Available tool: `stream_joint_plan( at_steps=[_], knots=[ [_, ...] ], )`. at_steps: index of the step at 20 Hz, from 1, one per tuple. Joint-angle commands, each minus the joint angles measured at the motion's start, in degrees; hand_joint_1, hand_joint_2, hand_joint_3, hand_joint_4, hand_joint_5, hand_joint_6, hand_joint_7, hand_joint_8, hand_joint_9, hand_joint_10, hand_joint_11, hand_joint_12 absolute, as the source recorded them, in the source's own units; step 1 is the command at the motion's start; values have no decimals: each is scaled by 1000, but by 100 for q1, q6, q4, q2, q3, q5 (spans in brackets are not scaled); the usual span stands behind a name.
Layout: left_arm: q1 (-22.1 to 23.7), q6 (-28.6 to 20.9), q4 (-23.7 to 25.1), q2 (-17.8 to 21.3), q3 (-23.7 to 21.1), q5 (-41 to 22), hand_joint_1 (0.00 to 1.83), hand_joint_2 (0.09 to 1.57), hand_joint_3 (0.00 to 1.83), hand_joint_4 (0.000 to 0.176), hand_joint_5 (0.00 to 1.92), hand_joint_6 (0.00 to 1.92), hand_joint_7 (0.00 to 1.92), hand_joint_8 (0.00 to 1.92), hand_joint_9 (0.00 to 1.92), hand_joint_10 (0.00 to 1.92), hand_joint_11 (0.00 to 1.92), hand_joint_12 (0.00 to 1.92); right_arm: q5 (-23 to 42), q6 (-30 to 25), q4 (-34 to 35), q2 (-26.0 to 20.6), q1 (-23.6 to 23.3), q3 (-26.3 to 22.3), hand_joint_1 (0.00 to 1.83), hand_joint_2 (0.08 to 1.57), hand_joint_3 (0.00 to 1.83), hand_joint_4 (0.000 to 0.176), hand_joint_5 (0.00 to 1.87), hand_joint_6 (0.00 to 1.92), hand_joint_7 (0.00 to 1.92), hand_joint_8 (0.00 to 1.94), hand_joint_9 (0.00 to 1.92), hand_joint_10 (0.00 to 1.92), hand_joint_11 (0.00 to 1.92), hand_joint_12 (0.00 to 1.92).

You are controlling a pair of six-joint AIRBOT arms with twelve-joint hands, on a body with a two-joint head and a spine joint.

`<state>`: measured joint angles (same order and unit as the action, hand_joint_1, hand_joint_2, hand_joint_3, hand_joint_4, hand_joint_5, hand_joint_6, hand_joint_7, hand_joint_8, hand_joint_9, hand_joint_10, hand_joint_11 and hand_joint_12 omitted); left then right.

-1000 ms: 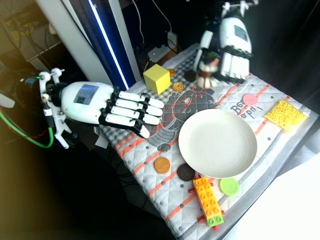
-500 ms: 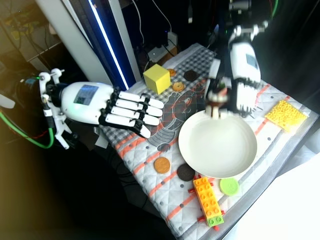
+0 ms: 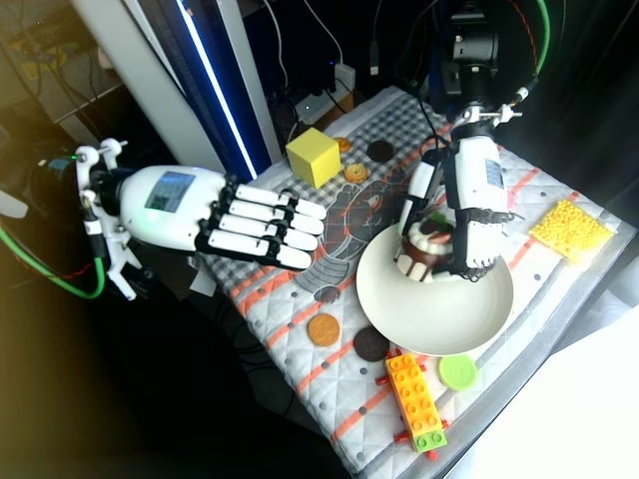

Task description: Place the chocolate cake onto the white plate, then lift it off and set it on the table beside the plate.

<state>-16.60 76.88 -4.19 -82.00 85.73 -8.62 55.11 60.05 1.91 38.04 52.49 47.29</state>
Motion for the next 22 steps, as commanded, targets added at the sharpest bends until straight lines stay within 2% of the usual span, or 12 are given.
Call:
stream_joint_plan(
  at_steps=[1, 2, 6, 7, 12, 14, 15, 17, 18, 20, 21, 22],
  knots=[
    [102, -26, -50, 37, -36, -698, 858, 1015, 0, 166, 0, 13, 0, 7, 0, 9, 0, 274, 706, -7, 80, -12, -25, 31, 650, 1251, 0, 0, 29, 1, 20, 2, 12, 4, 0, 118],
    [95, -26, -50, 107, -113, -788, 812, 983, 0, 174, 0, 2, 0, 1, 0, 1, 0, 54, 706, -13, 80, -12, -24, 31, 654, 1249, 0, 0, 32, 1, 21, 1, 18, 5, 0, 178],
    [-36, -33, -81, 600, -578, -1361, 788, 992, 0, 176, 0, 0, 0, 0, 0, 0, 0, 0, 707, -35, 92, -4, -24, 30, 675, 1246, 0, 0, 23, 2, 1, 0, 4, 1, 0, 249],
    [-105, -70, -87, 786, -755, -1587, 817, 986, 0, 176, 0, 0, 0, 0, 0, 0, 0, 0, 707, -52, 100, 0, -24, 30, 716, 1240, 0, 0, 52, 3, 44, 4, 64, 21, 0, 605],
    [-514, -98, 19, 1690, -1579, -2534, 620, 948, 0, 176, 0, 0, 0, 0, 0, 0, 0, 0, 707, -375, 106, 80, -25, 202, 631, 1262, 0, 0, 1, 0, 71, 4, 158, 54, 0, 1297],
    [-749, -103, 38, 2047, -1909, -2937, 565, 981, 2, 176, 0, 0, 0, 0, 0, 0, 0, 0, 701, -440, 116, 165, -29, 308, 621, 1265, 0, 0, 0, 0, 66, 1, 156, 55, 0, 1270],
    [-918, -103, 143, 2315, -2159, -3173, 756, 1131, 22, 143, 0, 0, 0, 0, 0, 0, 0, 0, 695, -440, 142, 245, -29, 370, 628, 1271, 1, 0, 0, 0, 7, 0, 116, 42, 0, 1296],
    [-1209, -103, 265, 2673, -2498, -3438, 769, 1159, 21, 148, 0, 0, 0, 0, 0, 0, 0, 0, 605, -440, 156, 390, -172, 494, 613, 1277, 4, 0, 0, 0, 1, 0, 105, 39, 0, 1302],
    [-1300, -103, 298, 2793, -2608, -3515, 929, 1273, 13, 175, 0, 0, 0, 0, 100, 175, 0, 1032, 541, -440, 170, 461, -244, 557, 611, 1278, 3, 0, 0, 0, 0, 0, 52, 17, 0, 1172],
    [-1656, -106, 418, 3138, -2940, -3762, 1056, 1298, 0, 79, 120, 24, 168, 22, 179, 536, 0, 1412, 234, -440, 206, 708, -550, 779, 609, 1280, 1, 30, 0, 0, 0, 0, 1, 0, 0, 1033],
    [-1780, -129, 462, 3247, -3044, -3849, 1056, 1298, 0, 79, 120, 24, 168, 22, 179, 536, 0, 1412, 88, -434, 205, 804, -685, 863, 609, 1280, 1, 30, 0, 0, 0, 0, 1, 0, 0, 1033],
    [-1956, -230, 524, 3370, -3150, -3994, 971, 1311, 3, 33, 220, 57, 278, 53, 228, 577, 35, 1393, -113, -402, 197, 935, -869, 978, 633, 1277, 0, 47, 0, 0, 0, 0, 17, 7, 0, 1029]
  ],
)
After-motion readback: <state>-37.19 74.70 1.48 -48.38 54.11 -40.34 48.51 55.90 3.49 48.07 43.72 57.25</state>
